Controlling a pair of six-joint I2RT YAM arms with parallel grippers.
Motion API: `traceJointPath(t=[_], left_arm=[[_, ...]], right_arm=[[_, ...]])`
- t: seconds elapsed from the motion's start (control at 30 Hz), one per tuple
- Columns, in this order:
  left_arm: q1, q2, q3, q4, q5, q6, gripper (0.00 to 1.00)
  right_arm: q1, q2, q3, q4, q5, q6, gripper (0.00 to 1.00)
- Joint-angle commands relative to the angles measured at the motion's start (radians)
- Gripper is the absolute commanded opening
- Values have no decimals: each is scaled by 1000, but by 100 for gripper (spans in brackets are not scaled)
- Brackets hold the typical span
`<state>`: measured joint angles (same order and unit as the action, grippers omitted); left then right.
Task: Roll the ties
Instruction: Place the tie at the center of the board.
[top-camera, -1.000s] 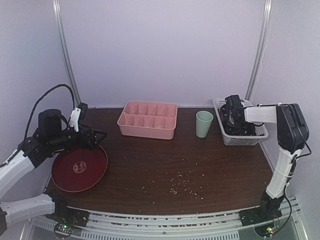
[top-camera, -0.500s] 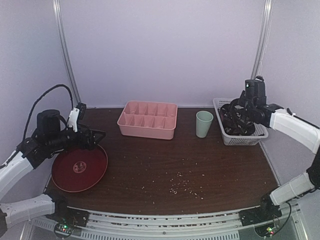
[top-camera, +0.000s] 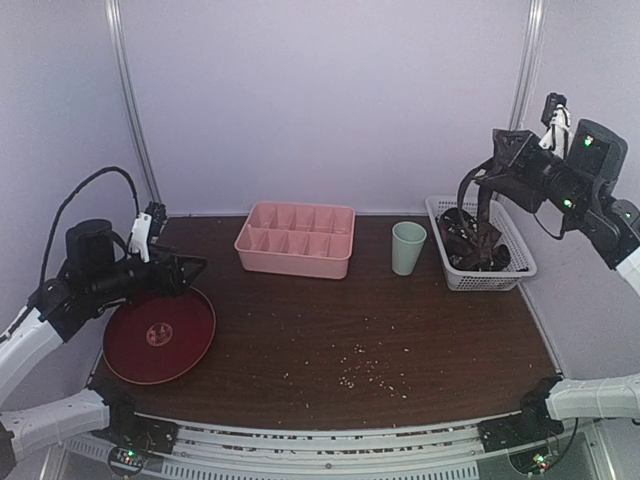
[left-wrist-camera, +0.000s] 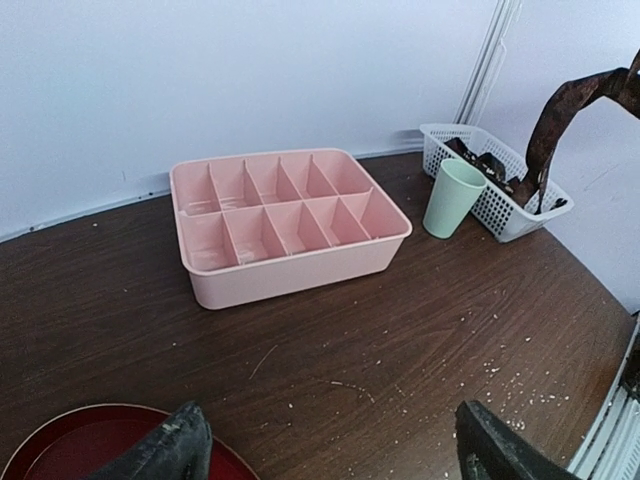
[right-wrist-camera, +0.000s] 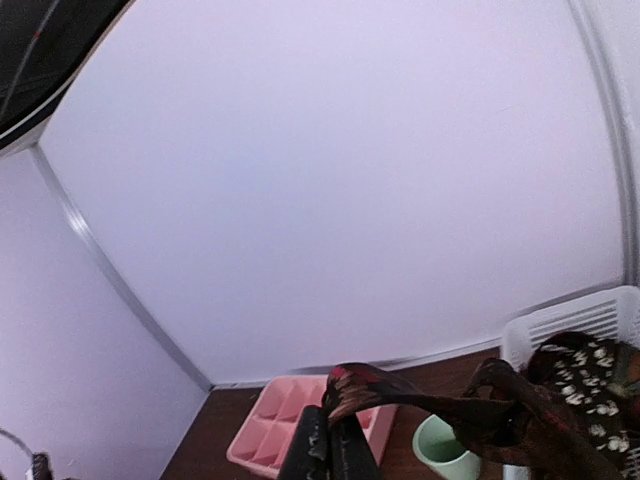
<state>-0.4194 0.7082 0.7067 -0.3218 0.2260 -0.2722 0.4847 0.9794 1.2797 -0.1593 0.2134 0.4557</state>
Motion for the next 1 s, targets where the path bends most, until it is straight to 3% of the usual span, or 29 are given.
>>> traceJointPath(t=[0.0,0.2,0.4,0.6,0.83,0.97], left_arm=[[5,-20,28,93,49,-24,84],[5,-35,45,116,0,-38,82],[5,-25,85,65,-34,-82,81],[5,13,114,24,7,-99,78],[5,23,142,-6,13,-105,77],[4,29,126,-11,36,-106,76]], right_arm=[[124,-16,18,-39,-287,93,0],[221,20,76,36,-577,127,0],[348,71,124,197,-728,218,0],[354,69,137,191,-628,245,0],[382,146,115,436,-771,403,0],[383,139,45,216,-586,241,0]])
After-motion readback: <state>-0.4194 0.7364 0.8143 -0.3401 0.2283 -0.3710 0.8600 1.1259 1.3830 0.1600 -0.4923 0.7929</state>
